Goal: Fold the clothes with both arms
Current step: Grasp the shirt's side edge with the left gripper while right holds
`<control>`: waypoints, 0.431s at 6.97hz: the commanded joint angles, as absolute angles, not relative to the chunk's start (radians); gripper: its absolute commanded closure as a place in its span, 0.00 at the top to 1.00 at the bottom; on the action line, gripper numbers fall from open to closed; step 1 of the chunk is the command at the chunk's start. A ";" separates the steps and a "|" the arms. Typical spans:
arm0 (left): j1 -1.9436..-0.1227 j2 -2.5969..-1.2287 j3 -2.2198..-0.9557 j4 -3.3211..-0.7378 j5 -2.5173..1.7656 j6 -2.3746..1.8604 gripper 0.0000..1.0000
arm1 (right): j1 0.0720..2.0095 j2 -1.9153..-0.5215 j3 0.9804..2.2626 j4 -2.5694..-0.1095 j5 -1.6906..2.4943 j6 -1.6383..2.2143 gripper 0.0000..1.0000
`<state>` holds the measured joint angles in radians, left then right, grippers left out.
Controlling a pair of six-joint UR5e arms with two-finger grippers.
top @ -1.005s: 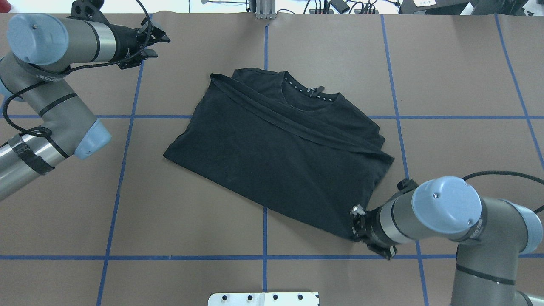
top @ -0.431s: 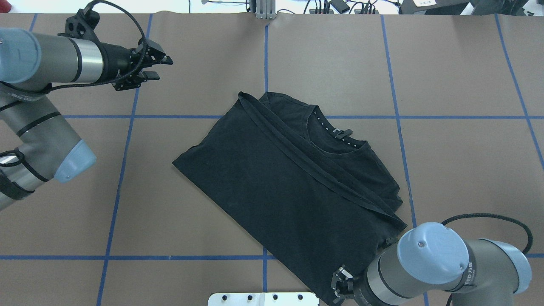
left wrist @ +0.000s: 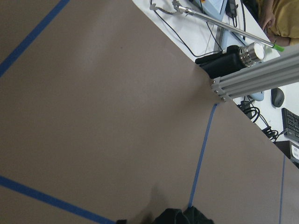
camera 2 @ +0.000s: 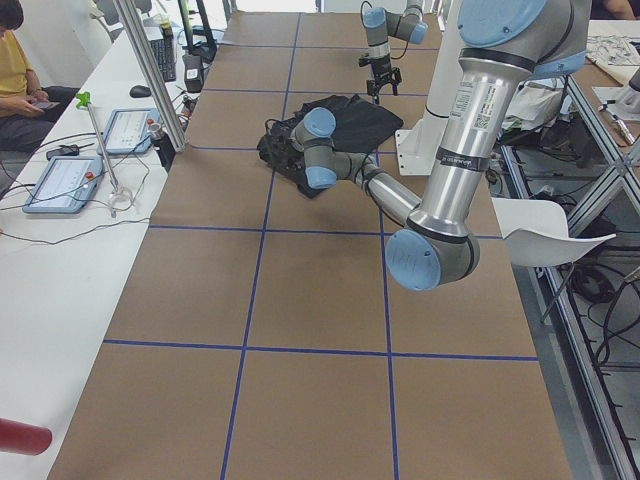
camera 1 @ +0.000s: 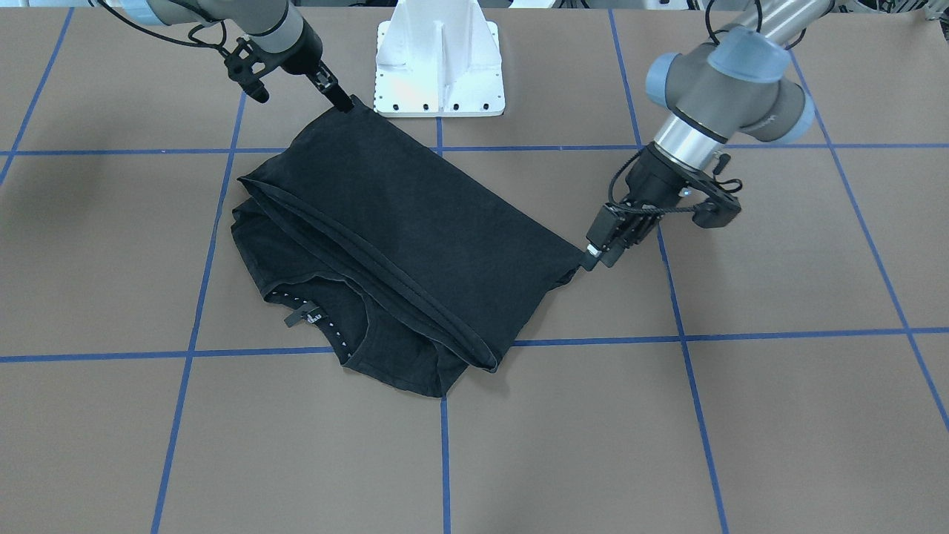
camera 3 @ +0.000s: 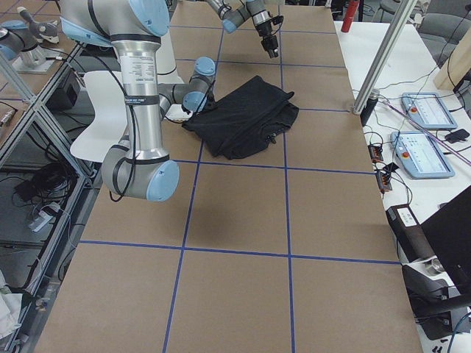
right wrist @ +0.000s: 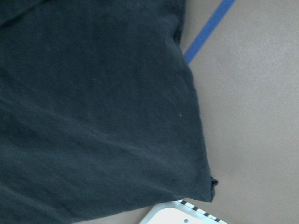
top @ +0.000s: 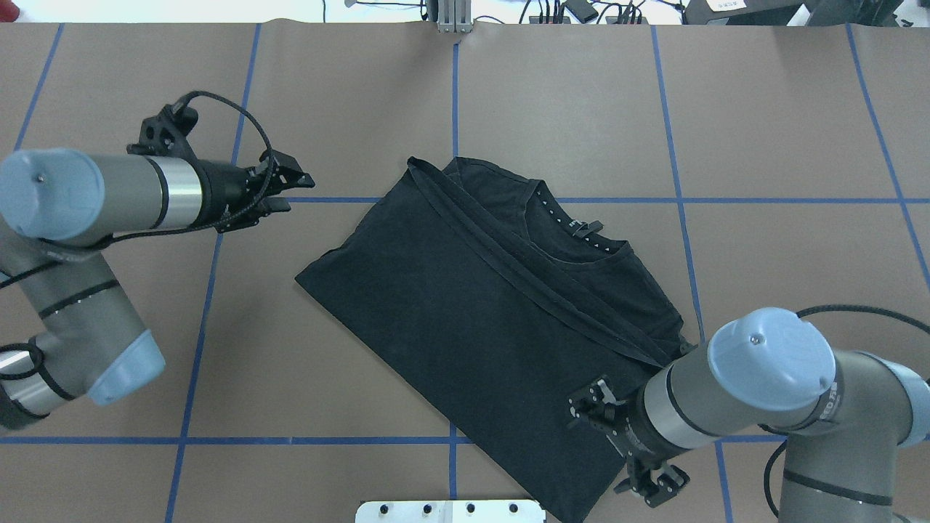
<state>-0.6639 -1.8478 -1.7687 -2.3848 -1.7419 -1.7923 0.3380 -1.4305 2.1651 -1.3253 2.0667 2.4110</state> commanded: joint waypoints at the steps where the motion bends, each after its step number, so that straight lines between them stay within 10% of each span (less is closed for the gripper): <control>1: -0.578 -1.819 -1.757 -2.318 -1.657 -1.783 0.60 | 0.428 -1.407 2.161 -1.325 2.071 2.401 1.00; 3: -0.546 -1.815 -1.726 -2.316 -1.637 -1.782 0.59 | 0.429 -1.394 2.155 -1.325 2.068 2.401 1.00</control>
